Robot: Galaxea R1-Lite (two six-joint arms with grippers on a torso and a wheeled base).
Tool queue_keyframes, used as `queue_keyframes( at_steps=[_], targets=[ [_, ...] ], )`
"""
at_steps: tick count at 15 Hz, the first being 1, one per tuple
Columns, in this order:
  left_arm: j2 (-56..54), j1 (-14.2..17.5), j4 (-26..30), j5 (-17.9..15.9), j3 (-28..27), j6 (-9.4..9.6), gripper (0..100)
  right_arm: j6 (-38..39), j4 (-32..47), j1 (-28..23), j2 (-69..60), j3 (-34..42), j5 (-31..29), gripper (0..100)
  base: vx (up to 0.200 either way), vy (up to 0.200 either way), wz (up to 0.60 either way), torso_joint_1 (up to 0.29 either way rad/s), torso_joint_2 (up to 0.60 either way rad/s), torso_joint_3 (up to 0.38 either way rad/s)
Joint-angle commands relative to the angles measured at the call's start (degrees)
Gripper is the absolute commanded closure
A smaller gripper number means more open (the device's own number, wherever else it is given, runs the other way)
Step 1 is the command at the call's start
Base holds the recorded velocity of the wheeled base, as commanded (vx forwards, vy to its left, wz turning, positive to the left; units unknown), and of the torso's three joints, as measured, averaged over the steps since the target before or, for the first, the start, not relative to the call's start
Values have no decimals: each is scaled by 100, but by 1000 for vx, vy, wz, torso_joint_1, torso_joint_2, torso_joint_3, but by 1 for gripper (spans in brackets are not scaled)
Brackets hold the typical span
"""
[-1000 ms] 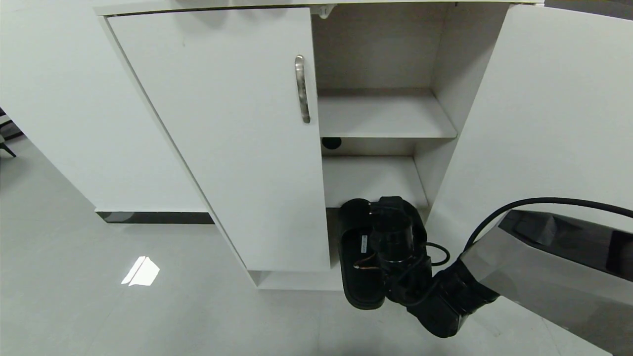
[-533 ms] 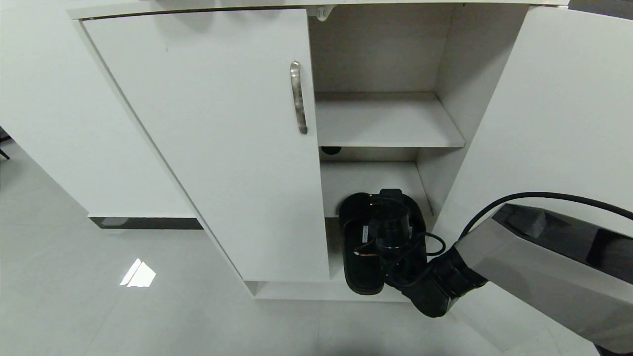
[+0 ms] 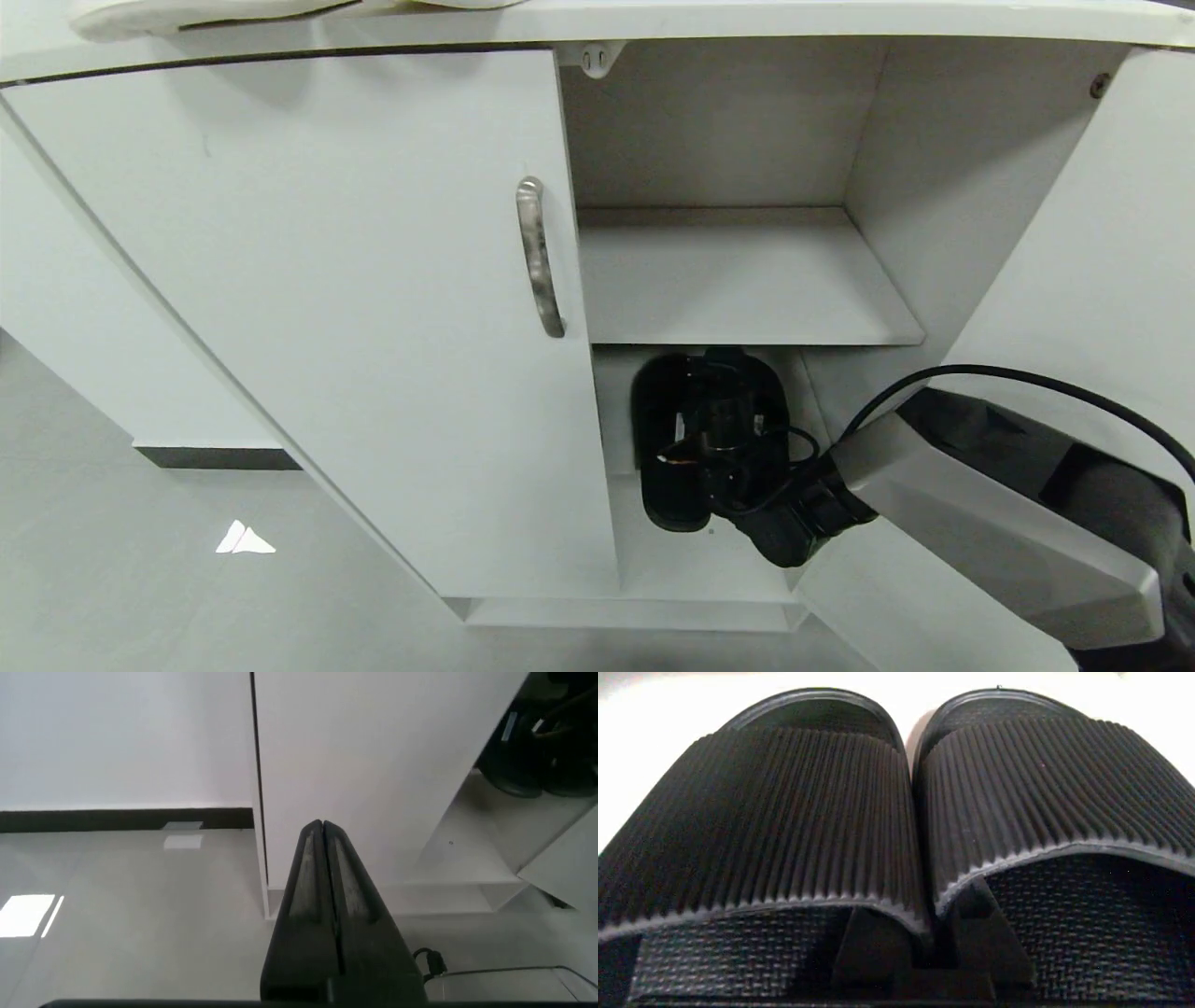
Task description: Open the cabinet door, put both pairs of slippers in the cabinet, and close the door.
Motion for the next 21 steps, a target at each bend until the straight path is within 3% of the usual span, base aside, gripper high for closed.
queue_keyframes(
  at_steps=[1, 10, 11, 13, 15, 21],
  targets=[
    [8, 1, -1, 0, 0, -1, 100, -38, 63, -122, 292, -375, -3, 100, 0, 0, 0, 0, 0, 0],
    [8, 1, -1, 0, 0, -1, 100, -90, 432, -298, 600, -1140, 164, 100, 0, 0, 0, 0, 0, 0],
    [8, 1, -1, 0, 0, -1, 100, -90, 467, -298, 608, -1193, 164, 0, 0, 0, 0, 0, 0, 0],
    [8, 1, -1, 0, 0, -1, 100, -90, 485, -263, 564, -1052, 147, 0, 0, 0, 0, 0, 0, 0],
    [8, 1, -1, 0, 0, -1, 100, -90, 186, -201, 222, -332, 164, 0, 0, 0, 0, 0, 0, 0],
    [8, 1, -1, -9, 0, 16, 100, -618, -1923, 194, -798, 2217, 490, 0, -33, 0, 0, 0, 0, 0]
  ],
)
